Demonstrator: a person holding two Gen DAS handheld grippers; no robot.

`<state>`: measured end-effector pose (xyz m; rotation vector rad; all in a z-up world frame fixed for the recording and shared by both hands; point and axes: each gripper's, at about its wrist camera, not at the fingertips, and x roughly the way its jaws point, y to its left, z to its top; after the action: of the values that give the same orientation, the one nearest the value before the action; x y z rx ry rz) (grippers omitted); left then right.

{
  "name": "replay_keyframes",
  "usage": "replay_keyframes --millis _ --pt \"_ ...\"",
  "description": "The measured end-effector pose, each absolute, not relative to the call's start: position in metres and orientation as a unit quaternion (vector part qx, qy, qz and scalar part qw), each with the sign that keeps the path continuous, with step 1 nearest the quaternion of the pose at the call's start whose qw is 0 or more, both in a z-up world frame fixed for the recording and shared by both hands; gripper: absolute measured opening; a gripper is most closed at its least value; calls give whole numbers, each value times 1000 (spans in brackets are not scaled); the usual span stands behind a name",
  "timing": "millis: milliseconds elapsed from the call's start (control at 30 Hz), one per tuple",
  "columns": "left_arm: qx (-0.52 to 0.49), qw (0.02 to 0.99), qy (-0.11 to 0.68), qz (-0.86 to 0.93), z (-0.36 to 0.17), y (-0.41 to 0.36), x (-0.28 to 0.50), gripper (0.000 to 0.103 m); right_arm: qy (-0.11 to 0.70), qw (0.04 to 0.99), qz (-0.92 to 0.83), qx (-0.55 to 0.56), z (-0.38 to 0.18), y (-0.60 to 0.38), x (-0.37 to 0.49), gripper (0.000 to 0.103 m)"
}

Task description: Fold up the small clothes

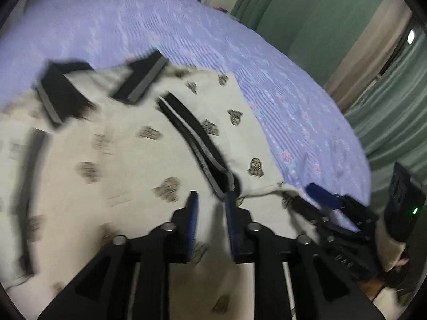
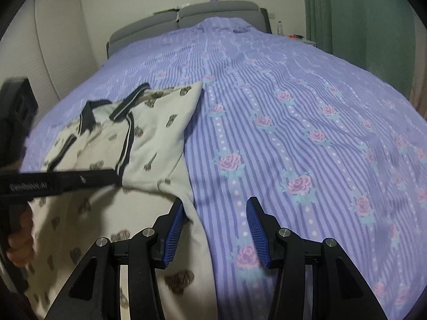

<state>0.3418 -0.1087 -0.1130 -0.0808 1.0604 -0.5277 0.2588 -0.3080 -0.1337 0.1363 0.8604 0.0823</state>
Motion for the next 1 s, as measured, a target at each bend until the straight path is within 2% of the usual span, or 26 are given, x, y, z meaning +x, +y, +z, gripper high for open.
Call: replay_keyframes --millis 67,167,267,333,400,700,1000 --pt "-2 854 472 -219 -94 -99 318 44 426 902 44 52 -126 -309 250 48" --pt "33 874 447 -186 -74 -84 283 49 419 907 38 22 -105 -311 225 48" --pt "31 879 441 -177 -64 -65 252 59 407 913 32 8 -80 -310 193 49" --pt "20 880 443 -173 -59 -48 229 59 406 913 33 15 -66 -310 170 61" --pt "11 882 443 -161 -55 -32 211 60 409 911 41 30 -58 -310 150 66" --pt "-13 890 450 -68 -60 43 123 64 437 894 57 82 -71 -304 74 66" --pt "-19 865 499 -41 -101 67 76 64 471 871 8 141 -98 -316 61 66"
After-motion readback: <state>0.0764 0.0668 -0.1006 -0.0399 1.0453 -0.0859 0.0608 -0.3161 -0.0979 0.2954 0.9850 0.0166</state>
